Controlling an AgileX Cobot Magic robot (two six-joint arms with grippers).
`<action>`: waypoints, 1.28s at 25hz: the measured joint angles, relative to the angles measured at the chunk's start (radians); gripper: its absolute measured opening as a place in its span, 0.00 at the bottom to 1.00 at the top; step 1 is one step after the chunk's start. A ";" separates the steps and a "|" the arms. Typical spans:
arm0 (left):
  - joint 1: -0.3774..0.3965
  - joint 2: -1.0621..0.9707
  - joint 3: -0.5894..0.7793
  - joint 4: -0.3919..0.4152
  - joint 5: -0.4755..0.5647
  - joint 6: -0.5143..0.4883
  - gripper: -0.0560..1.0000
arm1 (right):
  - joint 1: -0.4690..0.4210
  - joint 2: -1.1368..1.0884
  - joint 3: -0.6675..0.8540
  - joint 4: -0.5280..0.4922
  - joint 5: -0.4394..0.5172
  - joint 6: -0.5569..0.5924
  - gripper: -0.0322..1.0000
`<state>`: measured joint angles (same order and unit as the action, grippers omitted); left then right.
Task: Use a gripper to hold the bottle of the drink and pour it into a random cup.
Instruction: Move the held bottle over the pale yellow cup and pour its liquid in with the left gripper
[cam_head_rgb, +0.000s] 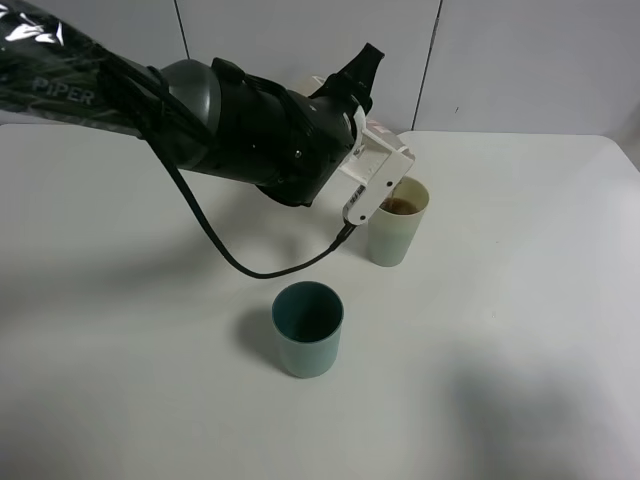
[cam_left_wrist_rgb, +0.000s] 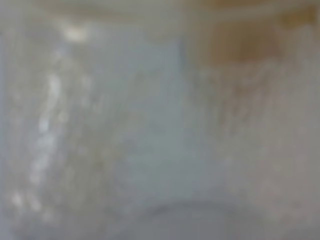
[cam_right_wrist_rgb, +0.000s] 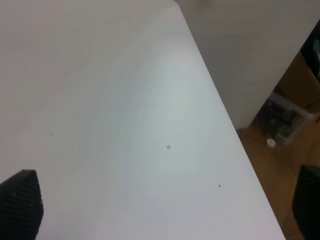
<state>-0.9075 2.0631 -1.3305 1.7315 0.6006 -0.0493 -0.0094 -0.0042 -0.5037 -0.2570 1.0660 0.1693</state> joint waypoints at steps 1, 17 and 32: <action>0.000 0.000 0.000 0.000 0.000 0.016 0.37 | 0.000 0.000 0.000 0.000 0.000 0.000 1.00; 0.000 0.000 -0.003 0.000 0.007 0.081 0.37 | 0.000 0.000 0.000 0.000 0.000 0.000 1.00; 0.000 0.000 -0.003 0.000 0.007 0.137 0.37 | 0.000 0.000 0.000 0.000 0.000 0.000 1.00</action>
<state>-0.9075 2.0631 -1.3339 1.7319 0.6080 0.0875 -0.0094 -0.0042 -0.5037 -0.2570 1.0660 0.1693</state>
